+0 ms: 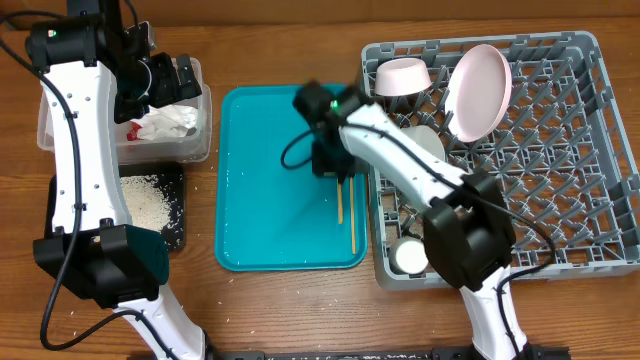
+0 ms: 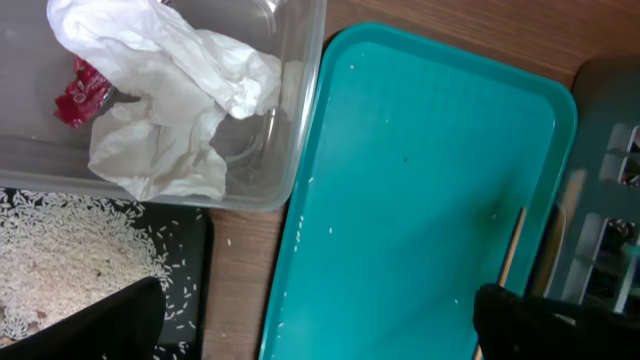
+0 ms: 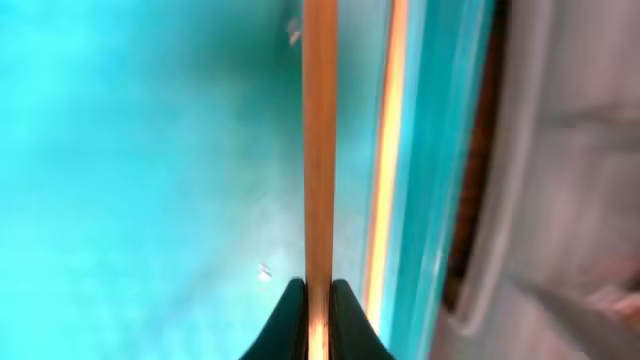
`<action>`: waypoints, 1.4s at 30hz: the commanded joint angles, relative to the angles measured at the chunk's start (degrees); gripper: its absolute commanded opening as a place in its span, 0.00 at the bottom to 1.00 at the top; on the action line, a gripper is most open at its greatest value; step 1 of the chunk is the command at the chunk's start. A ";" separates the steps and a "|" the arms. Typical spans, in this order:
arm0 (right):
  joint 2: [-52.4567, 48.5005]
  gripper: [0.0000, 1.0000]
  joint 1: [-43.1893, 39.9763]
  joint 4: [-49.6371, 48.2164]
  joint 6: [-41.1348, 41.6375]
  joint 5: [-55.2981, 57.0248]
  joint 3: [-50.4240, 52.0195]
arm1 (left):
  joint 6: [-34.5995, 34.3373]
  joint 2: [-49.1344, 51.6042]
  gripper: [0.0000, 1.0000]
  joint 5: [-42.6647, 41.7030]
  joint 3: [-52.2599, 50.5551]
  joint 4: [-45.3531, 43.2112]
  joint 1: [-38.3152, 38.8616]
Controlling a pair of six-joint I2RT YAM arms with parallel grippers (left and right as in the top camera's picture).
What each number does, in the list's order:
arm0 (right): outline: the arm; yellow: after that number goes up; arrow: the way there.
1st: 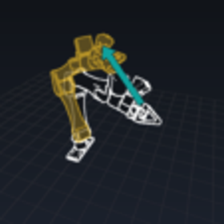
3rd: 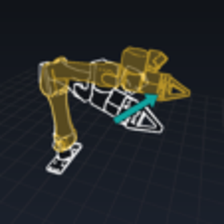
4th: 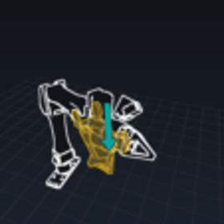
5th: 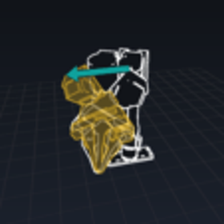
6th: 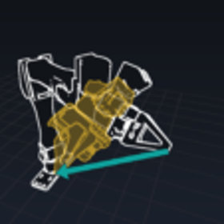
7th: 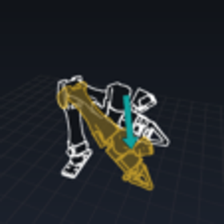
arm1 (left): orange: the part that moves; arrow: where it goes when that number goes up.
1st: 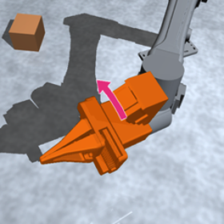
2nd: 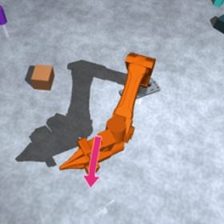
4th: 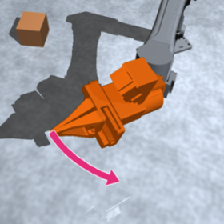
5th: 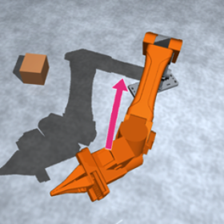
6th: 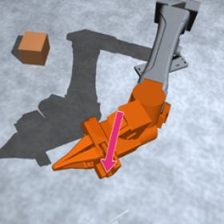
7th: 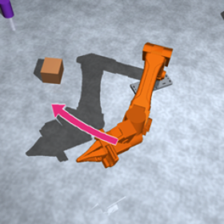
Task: Sort waste into correct bins and load items into the dishwasher
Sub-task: 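Grasp a wooden chopstick on the teal tray and drop it in the rack, then reach the right gripper back to the remaining chopstick and grasp it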
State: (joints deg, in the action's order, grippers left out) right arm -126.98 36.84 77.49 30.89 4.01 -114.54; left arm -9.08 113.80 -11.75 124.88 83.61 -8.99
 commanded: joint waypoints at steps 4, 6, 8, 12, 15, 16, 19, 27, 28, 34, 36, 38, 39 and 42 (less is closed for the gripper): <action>11.54 0.04 -3.43 13.51 -5.40 11.91 -16.48 | 0.07 -0.44 1.00 0.33 1.01 -0.07 0.35; 13.49 0.04 -5.99 16.22 -7.39 12.04 -16.31 | 0.04 -0.44 1.00 0.33 1.01 -0.07 0.35; 13.79 0.04 -8.59 19.30 -9.60 12.09 -16.31 | 0.07 -0.44 1.00 0.33 1.01 -0.07 0.35; 13.81 0.04 -15.04 19.02 -16.15 12.09 -8.61 | 0.07 -0.44 1.00 0.33 1.01 -0.07 0.35; 13.81 0.04 -18.86 16.94 -17.88 12.33 -2.27 | 0.07 -0.44 1.00 0.33 1.01 -0.07 0.35; 13.81 0.04 -20.04 15.80 -19.47 11.08 -0.17 | 0.07 -0.44 1.00 0.33 1.01 -0.07 0.39; 13.81 0.20 -22.18 13.00 -22.69 7.19 4.50 | 0.07 -0.44 1.00 0.33 1.01 -0.07 0.39; 14.05 0.53 -21.55 10.86 -23.47 4.17 2.43 | 0.07 -0.44 1.00 0.31 1.01 -0.07 0.39; 14.05 0.53 -20.85 10.78 -23.82 1.64 0.61 | 0.07 -0.44 1.00 0.33 1.01 -0.07 0.39; 13.92 0.55 -11.04 4.98 -21.20 -3.69 -4.07 | 0.07 -0.44 1.00 0.33 0.98 -0.07 0.39; 13.09 0.56 -7.15 1.60 -17.97 -3.54 -3.06 | 0.04 -0.44 1.00 0.33 0.98 -0.07 0.39; 11.47 0.56 -3.02 -2.45 -14.16 -2.69 -0.79 | 0.07 -0.44 1.00 0.33 1.01 -0.07 0.39; 10.78 0.56 -2.14 -3.39 -13.18 -2.29 -0.02 | 0.07 -0.44 1.00 0.33 0.98 -0.07 0.39; 7.45 0.56 0.66 -5.95 -11.06 -1.92 2.82 | 0.07 -0.44 1.00 0.33 1.01 -0.07 0.39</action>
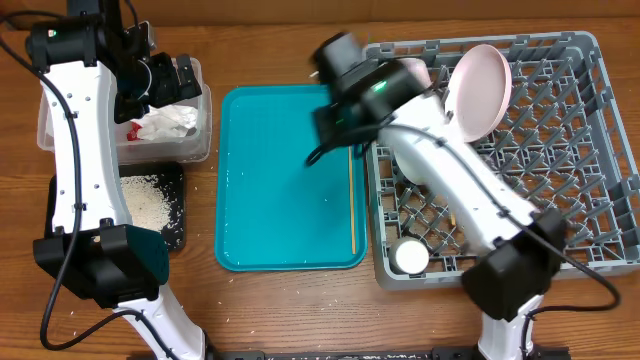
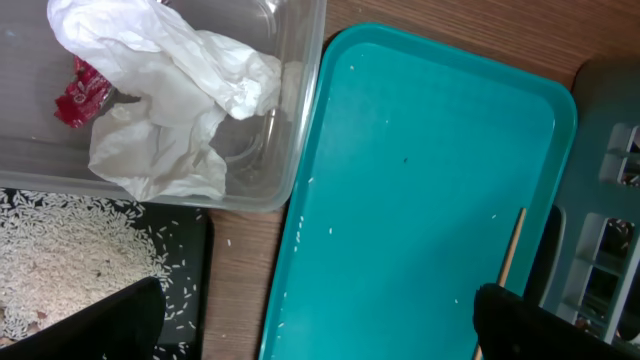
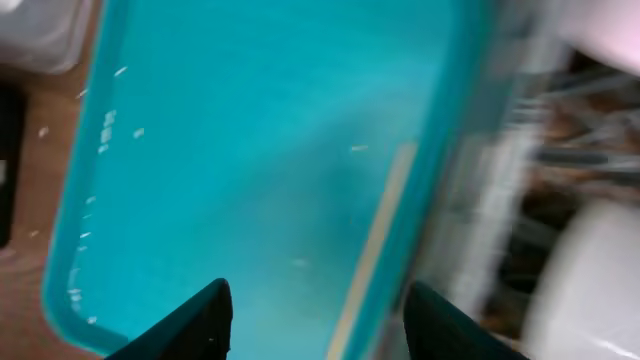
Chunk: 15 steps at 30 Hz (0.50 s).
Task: Sort waste into correct bins and load items into the dishwasher
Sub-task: 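Reach the right gripper back to the remaining chopstick and grasp it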
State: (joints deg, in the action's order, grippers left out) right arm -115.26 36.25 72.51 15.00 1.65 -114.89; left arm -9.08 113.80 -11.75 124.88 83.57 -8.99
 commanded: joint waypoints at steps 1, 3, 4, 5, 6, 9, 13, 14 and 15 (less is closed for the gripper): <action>-5.35 0.56 1.75 -1.46 5.09 0.85 3.98 | 0.07 -0.44 1.00 0.33 0.98 -0.02 0.39; -8.02 0.57 2.43 -1.75 7.02 3.34 5.22 | 0.07 -0.44 1.00 0.33 0.98 -0.02 0.39; -9.27 0.56 2.58 -1.79 7.85 4.35 5.64 | 0.07 -0.44 1.00 0.33 1.01 -0.02 0.39; -10.43 0.57 2.58 -1.86 8.46 5.09 6.01 | 0.07 -0.44 1.00 0.33 1.01 -0.02 0.39; -11.67 0.56 2.58 -1.77 9.42 6.14 6.16 | 0.07 -0.44 1.00 0.33 1.01 -0.02 0.39; -14.78 0.57 2.23 -1.77 9.60 7.26 6.19 | 0.04 -0.44 1.00 0.33 1.01 -0.02 0.39; -17.66 0.57 1.14 -1.77 10.19 7.74 6.21 | 0.07 -0.44 1.00 0.33 0.98 -0.02 0.39; -18.45 0.57 0.79 -1.75 10.16 7.58 6.21 | 0.07 -0.44 1.00 0.33 1.01 -0.02 0.39; -18.62 0.57 0.72 -1.75 10.16 7.45 6.21 | 0.07 -0.44 1.00 0.33 1.01 -0.02 0.39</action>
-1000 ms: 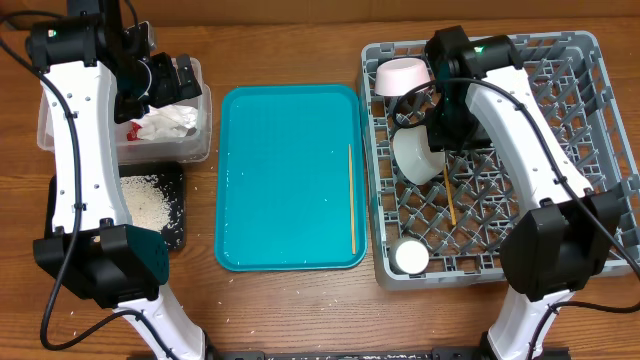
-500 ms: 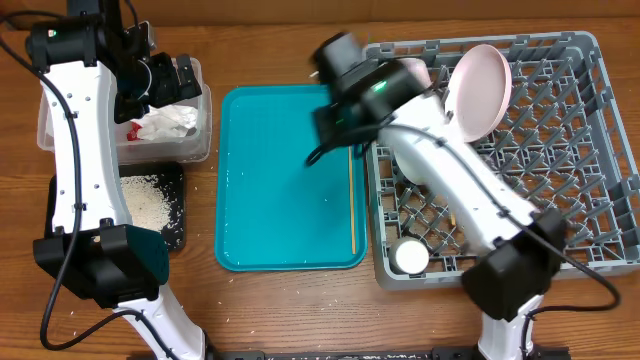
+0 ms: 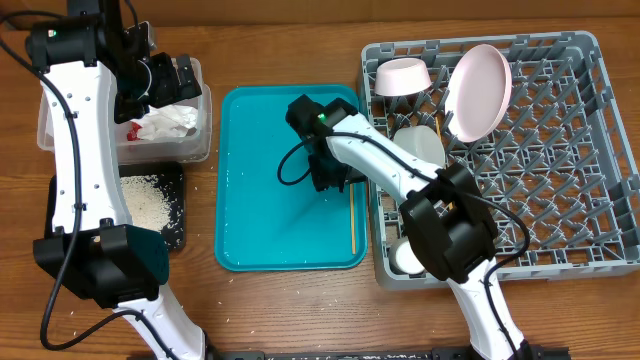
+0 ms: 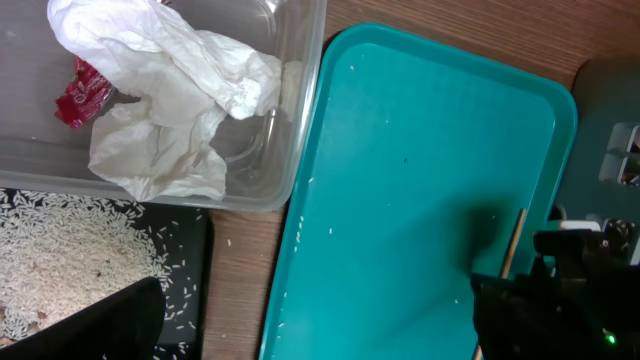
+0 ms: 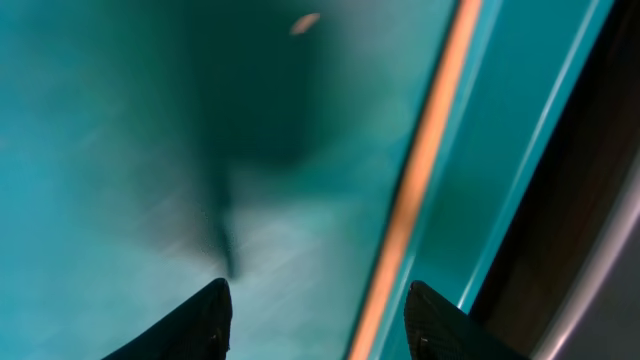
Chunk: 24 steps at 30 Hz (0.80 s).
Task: Sort waste into correct bins and load items into the dishwasher
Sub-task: 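Reach the right gripper back to the remaining chopstick and grasp it, then carry the chopstick with the right gripper and release it in the rack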
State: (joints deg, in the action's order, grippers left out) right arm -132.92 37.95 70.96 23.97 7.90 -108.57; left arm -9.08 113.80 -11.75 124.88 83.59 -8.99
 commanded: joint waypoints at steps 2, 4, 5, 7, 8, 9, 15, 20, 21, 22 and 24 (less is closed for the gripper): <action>-2.12 0.57 -1.18 -0.22 1.14 -0.09 -0.11 | 0.04 -0.44 1.00 0.33 1.01 -0.02 0.39; -3.13 0.56 -1.18 -0.17 0.35 -2.23 -0.11 | 0.04 -0.44 1.00 0.33 1.01 -0.02 0.39; -3.67 0.53 -1.18 -0.20 -1.22 -4.85 -0.11 | 0.04 -0.44 1.00 0.33 1.01 -0.04 0.39; -4.11 0.39 -1.18 0.00 -3.23 -9.46 -0.11 | 0.07 -0.44 1.00 0.33 1.01 -0.04 0.39; -4.11 0.28 -1.18 0.09 -3.43 -10.82 -0.11 | 0.04 -0.44 1.00 0.33 0.98 -0.04 0.39; -4.11 0.16 -1.16 0.22 -3.41 -12.09 -0.13 | 0.07 -0.44 1.00 0.33 1.01 -0.04 0.39; -3.61 0.04 -0.31 1.53 -3.17 -14.43 -3.08 | 0.04 -0.44 1.00 0.33 0.98 -0.04 0.39; 0.59 0.04 -0.31 8.90 -4.39 -9.73 -14.88 | 0.07 -0.44 1.00 0.33 0.98 -0.02 0.39; 1.68 0.04 -0.46 10.99 -4.72 -7.91 -17.81 | 0.07 -0.44 1.00 0.33 1.01 -0.04 0.39; 3.06 0.04 -0.74 13.90 -4.79 -5.01 -21.57 | 0.07 -0.44 1.00 0.33 0.98 -0.04 0.39; 5.20 0.04 -1.60 17.92 -6.32 -1.68 -26.53 | 0.07 -0.44 1.00 0.33 0.98 -0.04 0.39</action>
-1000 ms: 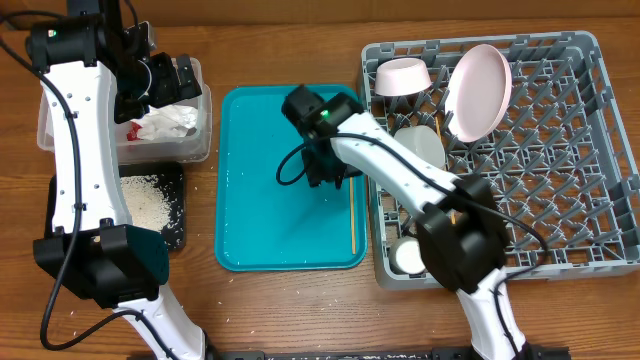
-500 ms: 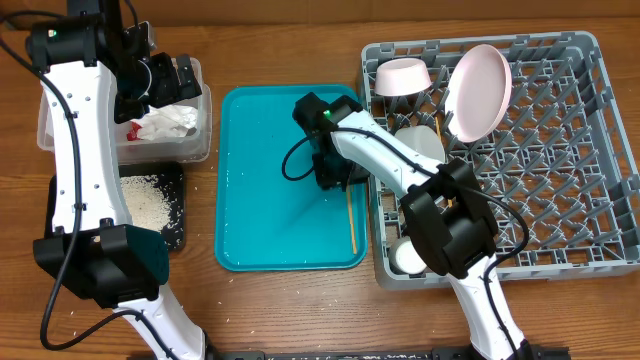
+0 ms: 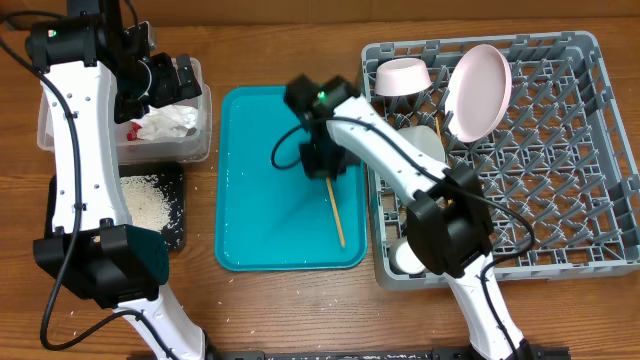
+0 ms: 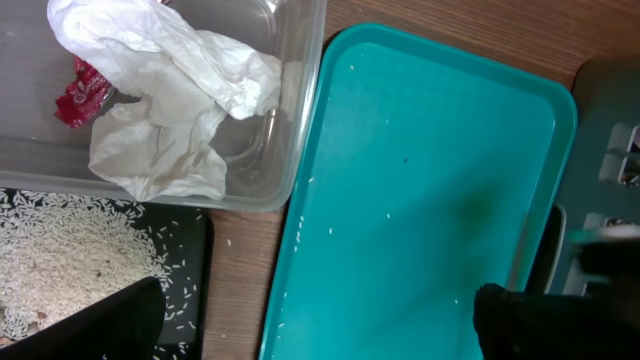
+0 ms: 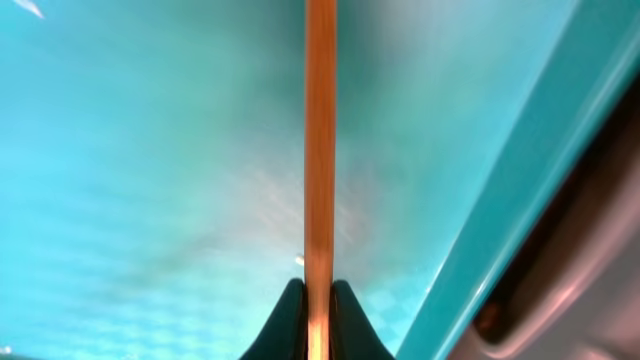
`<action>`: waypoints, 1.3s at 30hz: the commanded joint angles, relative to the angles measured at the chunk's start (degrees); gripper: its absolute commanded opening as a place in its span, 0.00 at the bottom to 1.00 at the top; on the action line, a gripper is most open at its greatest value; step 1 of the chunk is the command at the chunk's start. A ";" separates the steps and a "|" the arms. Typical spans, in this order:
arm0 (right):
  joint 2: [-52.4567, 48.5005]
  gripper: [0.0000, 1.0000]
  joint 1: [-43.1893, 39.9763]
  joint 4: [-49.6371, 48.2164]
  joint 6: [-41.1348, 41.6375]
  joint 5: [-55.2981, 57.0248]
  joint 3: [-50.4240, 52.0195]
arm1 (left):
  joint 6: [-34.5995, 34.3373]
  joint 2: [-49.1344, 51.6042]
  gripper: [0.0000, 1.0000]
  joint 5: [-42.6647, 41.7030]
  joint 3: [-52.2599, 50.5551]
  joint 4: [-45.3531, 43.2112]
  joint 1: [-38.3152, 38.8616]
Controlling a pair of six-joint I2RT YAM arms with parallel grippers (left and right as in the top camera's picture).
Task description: Sort waste into correct bins and load items into the dishwasher
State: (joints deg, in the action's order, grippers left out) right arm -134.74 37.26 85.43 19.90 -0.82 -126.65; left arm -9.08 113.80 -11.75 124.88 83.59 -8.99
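A thin wooden chopstick slants over the teal tray, its upper end in my right gripper. In the right wrist view the gripper is shut on the chopstick, which runs straight up the frame over the tray. My left gripper hangs over the clear bin. In the left wrist view it is open with nothing between its fingers.
The grey dish rack on the right holds a pink bowl, a pink plate, a white cup and another chopstick. Crumpled white paper lies in the bin. A black tray of rice sits below it.
My right gripper was open on the tray beside the chopstick lying along the tray's right edge. It is now shut on that chopstick, which slants toward the tray's middle. The left arm has not moved.
My right gripper was first shut on one chopstick over the tray while a second lay at the tray's right edge. Then it was open, up near the rack. Then it was open down by the second chopstick, and now grips it.
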 commanded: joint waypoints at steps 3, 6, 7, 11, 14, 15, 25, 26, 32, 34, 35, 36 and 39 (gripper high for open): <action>10.40 0.04 -3.89 9.55 -3.91 11.21 -14.45 | 0.07 -0.44 1.00 0.33 0.98 -0.04 0.39; 12.28 0.04 -8.11 11.65 -7.52 13.42 -14.67 | 0.07 -0.44 1.00 0.33 0.98 -0.02 0.39; 12.37 0.04 -9.49 11.63 -8.90 13.20 -14.40 | 0.07 -0.44 1.00 0.33 0.98 -0.04 0.39; 12.35 0.04 -15.47 11.63 -13.14 13.29 -11.26 | 0.04 -0.44 1.00 0.33 0.98 -0.04 0.39; 12.26 0.04 -19.82 11.06 -14.93 13.22 -7.04 | 0.07 -0.44 1.00 0.33 0.98 -0.04 0.39; 12.26 0.04 -20.94 10.47 -15.56 13.20 -5.38 | 0.07 -0.44 1.00 0.33 0.98 -0.04 0.39; 12.87 0.47 -25.33 6.99 -17.77 10.27 1.73 | 0.07 -0.44 1.00 0.33 0.98 -0.04 0.39; 13.18 0.48 -25.33 7.06 -17.68 9.68 0.72 | 0.07 -0.44 1.00 0.33 0.98 -0.04 0.39; 16.90 0.52 -25.11 10.19 -14.47 3.37 -9.77 | 0.07 -0.44 1.00 0.33 0.98 -0.04 0.39; 19.30 0.52 -24.59 11.63 -12.02 3.50 -13.53 | 0.04 -0.44 1.00 0.33 0.98 -0.04 0.39; 20.85 0.52 -24.41 11.63 -10.27 3.45 -14.86 | 0.07 -0.44 1.00 0.33 0.98 -0.04 0.39; 22.45 0.52 -24.26 11.63 -8.26 3.37 -15.67 | 0.04 -0.44 1.00 0.33 0.98 -0.04 0.39; 28.28 1.00 -24.04 11.39 -6.14 3.17 -16.48 | 0.07 -0.44 1.00 0.33 0.98 -0.04 0.39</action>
State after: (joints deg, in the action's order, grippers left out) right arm -113.99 12.78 96.88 9.89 3.36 -140.33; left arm -9.06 113.80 -11.75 124.88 83.59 -8.99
